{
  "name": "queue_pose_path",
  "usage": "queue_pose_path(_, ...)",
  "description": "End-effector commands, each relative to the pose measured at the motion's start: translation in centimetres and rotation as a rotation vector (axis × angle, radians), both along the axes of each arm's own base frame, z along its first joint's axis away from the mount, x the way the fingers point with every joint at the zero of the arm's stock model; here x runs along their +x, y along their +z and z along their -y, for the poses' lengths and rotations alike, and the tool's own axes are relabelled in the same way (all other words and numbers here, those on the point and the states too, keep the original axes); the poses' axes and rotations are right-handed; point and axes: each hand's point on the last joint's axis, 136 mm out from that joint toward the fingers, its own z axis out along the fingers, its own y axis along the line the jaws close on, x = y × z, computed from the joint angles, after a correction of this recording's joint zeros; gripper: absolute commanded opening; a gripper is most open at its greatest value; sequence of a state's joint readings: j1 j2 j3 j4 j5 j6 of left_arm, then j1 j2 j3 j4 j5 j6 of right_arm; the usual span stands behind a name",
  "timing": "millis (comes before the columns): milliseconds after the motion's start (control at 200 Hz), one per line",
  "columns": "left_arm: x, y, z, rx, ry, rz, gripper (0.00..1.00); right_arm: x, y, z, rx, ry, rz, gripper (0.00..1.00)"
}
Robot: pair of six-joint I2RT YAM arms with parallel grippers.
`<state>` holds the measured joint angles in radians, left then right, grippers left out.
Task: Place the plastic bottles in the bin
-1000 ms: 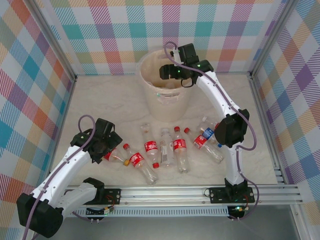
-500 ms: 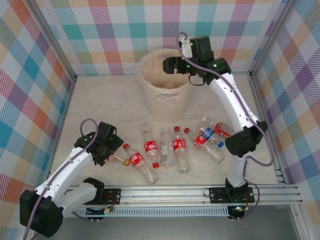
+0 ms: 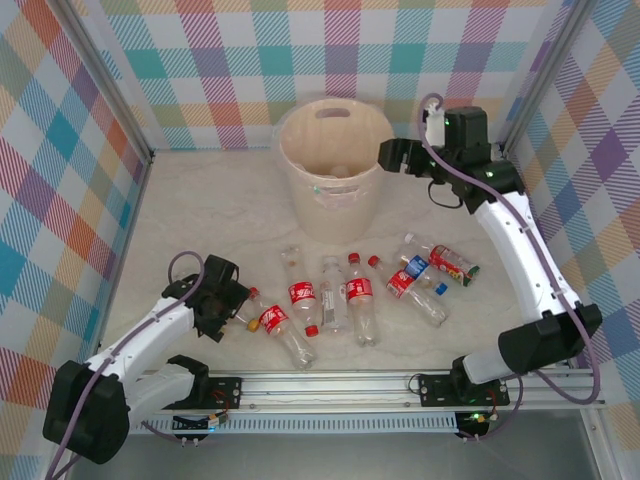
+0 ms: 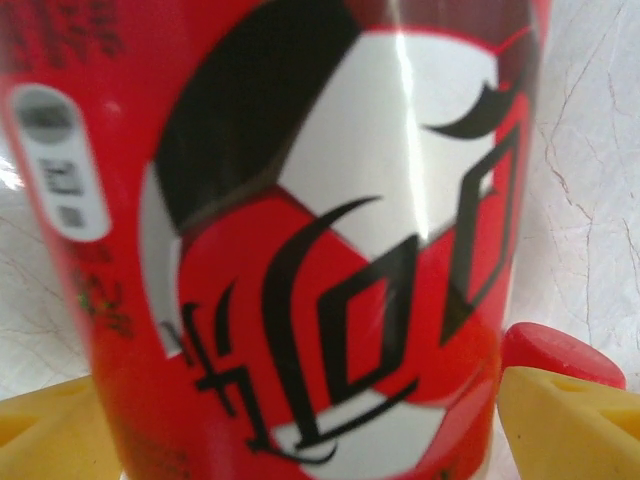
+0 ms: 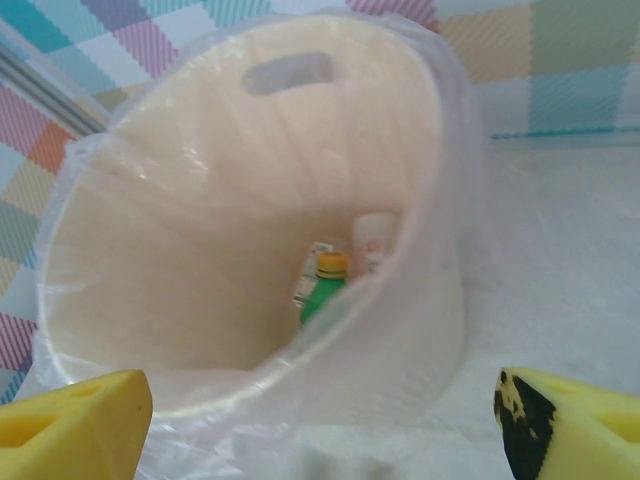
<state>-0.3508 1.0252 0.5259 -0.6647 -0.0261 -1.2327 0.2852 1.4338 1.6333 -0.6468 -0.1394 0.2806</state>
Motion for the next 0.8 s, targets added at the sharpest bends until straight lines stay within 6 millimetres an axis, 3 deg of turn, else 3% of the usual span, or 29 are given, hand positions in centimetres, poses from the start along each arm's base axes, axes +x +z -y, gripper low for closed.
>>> queue_pose_path(0,0.9,-0.4,0.5,-0.033,0.030,0.018,0.89,-1.5,0.4,1.3,0.021,-0.032,0.016,0.89)
queue_pose_path(200,0.6,-2.6,0.6,-0.023,0.027,-0.041,0.82,-3.8,-3.2,3.5,0.001,-0.084,-0.067,0.89)
queue_pose_path(455,1.5,-3.0,0.2,0.015,0.028,-0.033,0.71,-5.3,-5.6,4.3,0.014,-0.118,-0.121,0.89)
queue_pose_path(675,3.9,-0.8,-0.6,0.108,-0.004,0.036,0.58,-5.1,-5.8,4.0,0.045,-0.117,-0.132,0.89)
queue_pose_path(795,5.6,1.0,-0.7,0.151,-0.048,0.071,0.54,-5.1,-6.0,4.6,0.041,-0.155,-0.123,0.95)
